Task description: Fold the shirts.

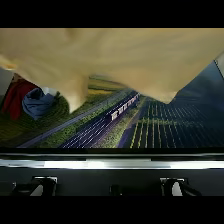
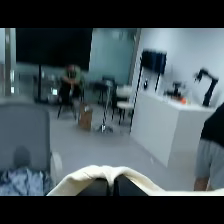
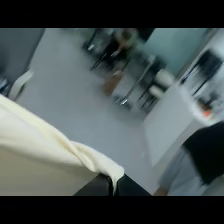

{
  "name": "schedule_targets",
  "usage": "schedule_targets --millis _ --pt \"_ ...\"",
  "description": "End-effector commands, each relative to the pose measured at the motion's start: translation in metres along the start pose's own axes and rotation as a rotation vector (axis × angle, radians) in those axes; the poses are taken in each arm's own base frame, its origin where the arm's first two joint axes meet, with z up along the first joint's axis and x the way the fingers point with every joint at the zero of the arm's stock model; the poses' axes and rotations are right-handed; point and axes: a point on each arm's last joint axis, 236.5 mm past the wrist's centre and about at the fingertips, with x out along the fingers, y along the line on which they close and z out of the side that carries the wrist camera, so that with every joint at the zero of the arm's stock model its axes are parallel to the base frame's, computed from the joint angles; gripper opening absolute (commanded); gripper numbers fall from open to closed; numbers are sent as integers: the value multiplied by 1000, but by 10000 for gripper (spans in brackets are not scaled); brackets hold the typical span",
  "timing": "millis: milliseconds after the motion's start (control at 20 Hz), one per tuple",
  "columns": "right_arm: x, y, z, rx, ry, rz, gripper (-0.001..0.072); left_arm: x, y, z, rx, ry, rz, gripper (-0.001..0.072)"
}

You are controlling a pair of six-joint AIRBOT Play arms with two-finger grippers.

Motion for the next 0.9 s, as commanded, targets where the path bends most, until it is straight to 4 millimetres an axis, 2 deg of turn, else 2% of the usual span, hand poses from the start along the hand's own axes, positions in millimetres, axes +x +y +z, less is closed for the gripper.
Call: schedule_targets --millis 0,100,150,200,250,300,400,500,600,650,700,800,850 --pt "-86 -11 64 -71 -110 -153 39 -63 -37 49 7 -115 -45 27" --pt "-82 -2 46 -71 -27 -104 39 -60 -36 26 -15 -19 -43 27" --pt "-72 3 25 -47 49 -65 39 -54 -30 10 -13 44 -27 27" --pt "-58 14 -6 -28 163 10 39 -45 -21 -11 -27 128 -5 27" --pt "-43 30 -47 7 310 115 39 -31 -7 -40 -37 238 24 27" --pt "-30 51 -98 62 498 251 39 -17 7 -74 -53 355 48 27" --pt "2 78 -177 178 745 445 39 21 38 -164 -97 617 71 28" --pt "43 101 -258 296 918 565 38 57 72 -267 -141 842 85 28" --pt "75 151 -342 361 1116 708 39 87 102 -368 -205 988 105 29" --pt "94 182 -369 348 1156 770 39 98 114 -418 -248 1051 109 29" --pt "122 215 -394 316 1158 802 39 107 122 -459 -280 1101 108 29" --pt "177 271 -435 303 1130 753 39 125 139 -528 -332 1161 119 30" --pt "198 294 -451 324 1111 724 39 132 146 -559 -370 1179 132 30"
